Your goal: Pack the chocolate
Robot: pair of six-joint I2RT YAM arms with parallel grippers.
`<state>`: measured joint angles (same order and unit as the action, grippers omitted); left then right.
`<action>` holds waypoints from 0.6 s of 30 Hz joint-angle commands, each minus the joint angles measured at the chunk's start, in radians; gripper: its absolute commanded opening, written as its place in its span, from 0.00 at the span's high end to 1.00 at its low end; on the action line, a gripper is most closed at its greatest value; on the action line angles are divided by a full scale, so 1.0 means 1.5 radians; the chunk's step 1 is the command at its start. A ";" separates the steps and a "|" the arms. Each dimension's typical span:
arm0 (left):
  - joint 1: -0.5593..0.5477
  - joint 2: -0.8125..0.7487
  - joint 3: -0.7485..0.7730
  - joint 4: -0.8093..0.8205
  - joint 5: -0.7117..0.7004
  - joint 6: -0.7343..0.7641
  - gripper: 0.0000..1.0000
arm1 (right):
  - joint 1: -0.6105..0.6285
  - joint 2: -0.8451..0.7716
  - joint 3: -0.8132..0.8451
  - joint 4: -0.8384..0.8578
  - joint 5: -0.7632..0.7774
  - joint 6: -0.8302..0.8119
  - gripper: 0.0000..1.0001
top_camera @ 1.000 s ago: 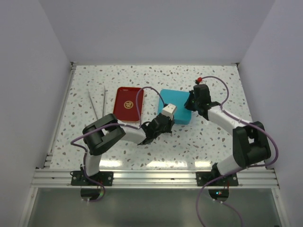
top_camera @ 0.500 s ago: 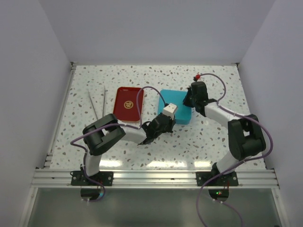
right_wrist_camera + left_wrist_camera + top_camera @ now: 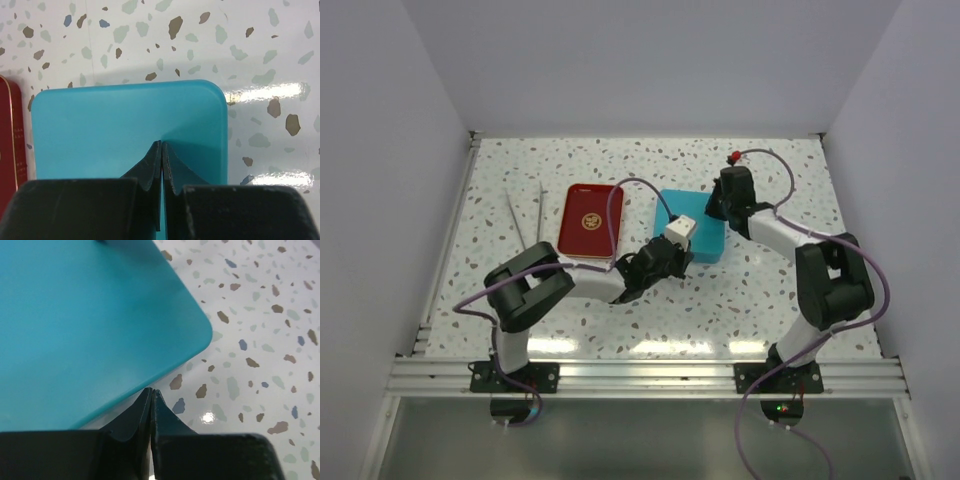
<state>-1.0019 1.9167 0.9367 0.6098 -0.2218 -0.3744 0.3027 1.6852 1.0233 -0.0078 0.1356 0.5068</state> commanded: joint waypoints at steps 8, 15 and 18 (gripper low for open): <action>0.013 -0.148 -0.018 -0.055 0.061 0.070 0.83 | 0.007 0.078 -0.007 -0.109 0.032 -0.019 1.00; 0.159 -0.154 0.058 -0.119 0.006 0.034 0.92 | 0.008 0.082 0.000 -0.112 0.029 -0.018 1.00; 0.188 -0.107 0.121 -0.141 -0.001 0.043 0.94 | 0.008 0.083 0.006 -0.113 0.028 -0.019 1.00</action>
<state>-0.7498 1.7222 1.0142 0.4362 -0.1844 -0.3187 0.3099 1.7294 1.0641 0.0124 0.1482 0.5049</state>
